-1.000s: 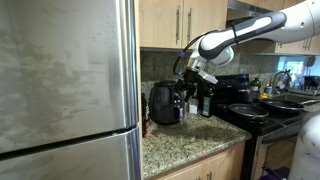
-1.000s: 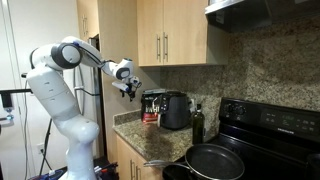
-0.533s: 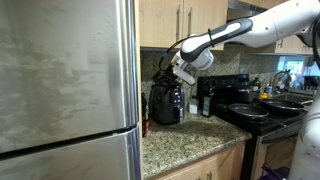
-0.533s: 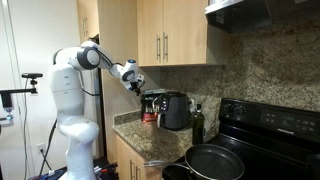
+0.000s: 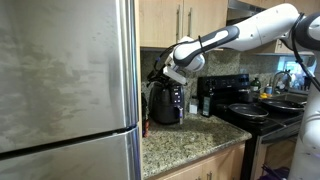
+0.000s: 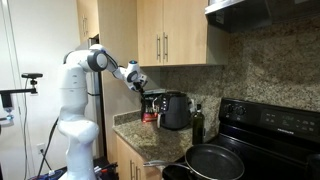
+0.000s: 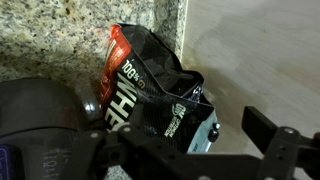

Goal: Move the whey packet from the left corner to the front right of the counter

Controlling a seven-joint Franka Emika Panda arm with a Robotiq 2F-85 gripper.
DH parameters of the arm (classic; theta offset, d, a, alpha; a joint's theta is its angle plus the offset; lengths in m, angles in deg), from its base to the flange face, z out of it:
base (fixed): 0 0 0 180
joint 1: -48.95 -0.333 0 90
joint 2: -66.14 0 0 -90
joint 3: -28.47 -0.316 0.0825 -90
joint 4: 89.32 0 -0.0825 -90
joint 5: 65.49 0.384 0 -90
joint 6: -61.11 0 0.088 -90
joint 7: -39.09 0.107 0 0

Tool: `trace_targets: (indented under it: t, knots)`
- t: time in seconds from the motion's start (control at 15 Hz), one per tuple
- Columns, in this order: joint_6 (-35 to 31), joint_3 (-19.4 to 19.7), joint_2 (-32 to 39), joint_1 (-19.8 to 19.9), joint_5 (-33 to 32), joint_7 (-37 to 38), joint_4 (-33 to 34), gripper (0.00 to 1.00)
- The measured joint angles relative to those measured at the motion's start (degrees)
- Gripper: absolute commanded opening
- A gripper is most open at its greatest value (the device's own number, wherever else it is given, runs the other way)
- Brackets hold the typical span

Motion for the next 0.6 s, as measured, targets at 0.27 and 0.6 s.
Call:
trace_targets:
  t: [0.27, 0.6]
  knots:
    - [-9.7, 0.5, 11.0, -1.3, -13.0, 19.9, 9.3, 1.00]
    - [-5.6, 10.0, 23.4, -8.6, -30.3, 39.9, 26.4, 1.00]
